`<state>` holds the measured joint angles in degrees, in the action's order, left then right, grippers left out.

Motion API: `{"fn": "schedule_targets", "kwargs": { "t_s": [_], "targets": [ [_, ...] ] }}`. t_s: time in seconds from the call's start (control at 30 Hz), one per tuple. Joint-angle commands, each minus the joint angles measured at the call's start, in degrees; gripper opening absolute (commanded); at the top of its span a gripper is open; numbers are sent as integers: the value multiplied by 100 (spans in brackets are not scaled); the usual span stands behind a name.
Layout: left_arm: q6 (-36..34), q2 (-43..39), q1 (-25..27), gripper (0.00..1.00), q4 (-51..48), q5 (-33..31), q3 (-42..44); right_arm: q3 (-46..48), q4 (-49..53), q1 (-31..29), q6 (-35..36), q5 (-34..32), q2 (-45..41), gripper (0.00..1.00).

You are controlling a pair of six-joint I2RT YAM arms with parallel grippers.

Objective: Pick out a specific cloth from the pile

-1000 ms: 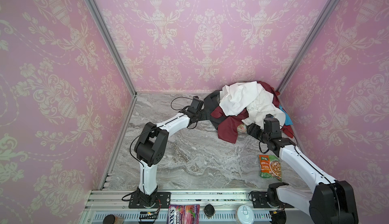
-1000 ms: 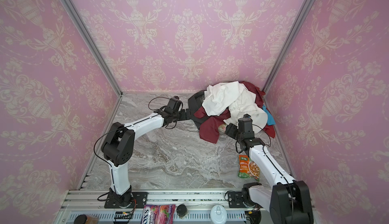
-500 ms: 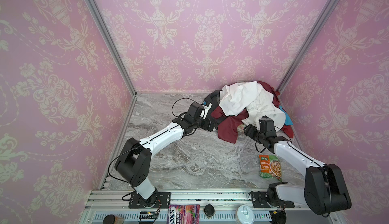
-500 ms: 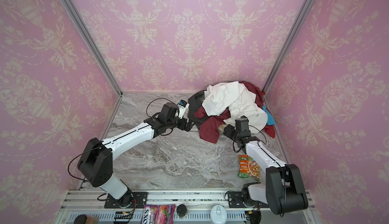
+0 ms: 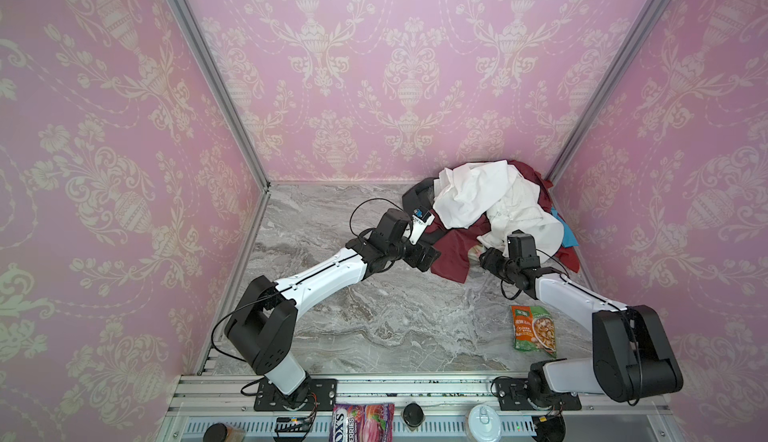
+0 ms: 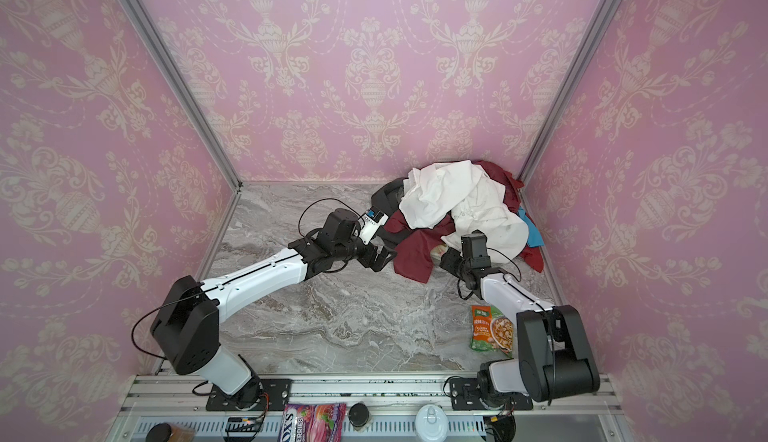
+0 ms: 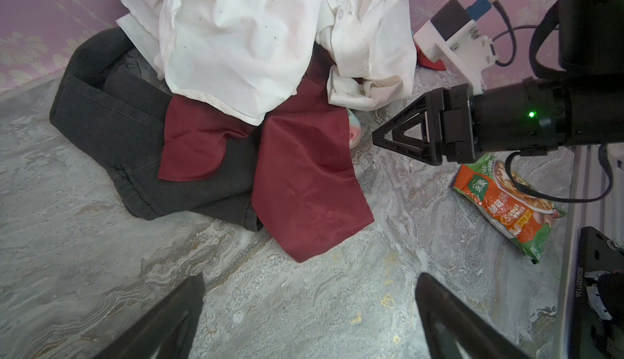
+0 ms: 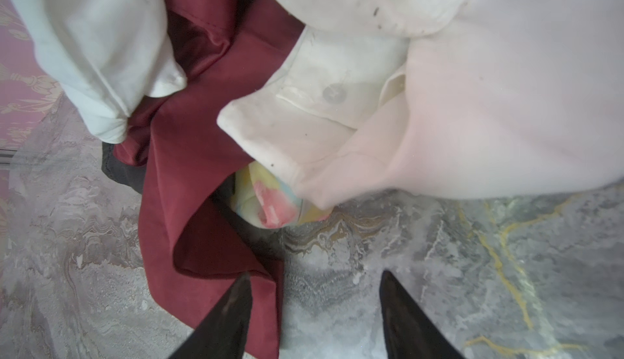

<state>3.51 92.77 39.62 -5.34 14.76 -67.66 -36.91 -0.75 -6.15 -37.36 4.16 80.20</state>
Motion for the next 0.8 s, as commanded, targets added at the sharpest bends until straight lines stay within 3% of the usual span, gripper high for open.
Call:
{"fn": "schedule_targets", "kwargs": {
  "t_s": [0.0,0.43,0.6,0.77],
  "targets": [
    [-140,57,29,99,94,144,-28,-39,-316,-22,-17,75,227,60],
    [-34,29,28,99,213,111,10,12,-1831,-35,-431,-62,1087,55],
    [-34,74,28,99,219,97,-24,-261,-1861,-60,-554,71,1547,45],
    [-34,88,25,99,214,88,-54,-296,-2133,-97,-523,120,1720,17]
  ]
}}
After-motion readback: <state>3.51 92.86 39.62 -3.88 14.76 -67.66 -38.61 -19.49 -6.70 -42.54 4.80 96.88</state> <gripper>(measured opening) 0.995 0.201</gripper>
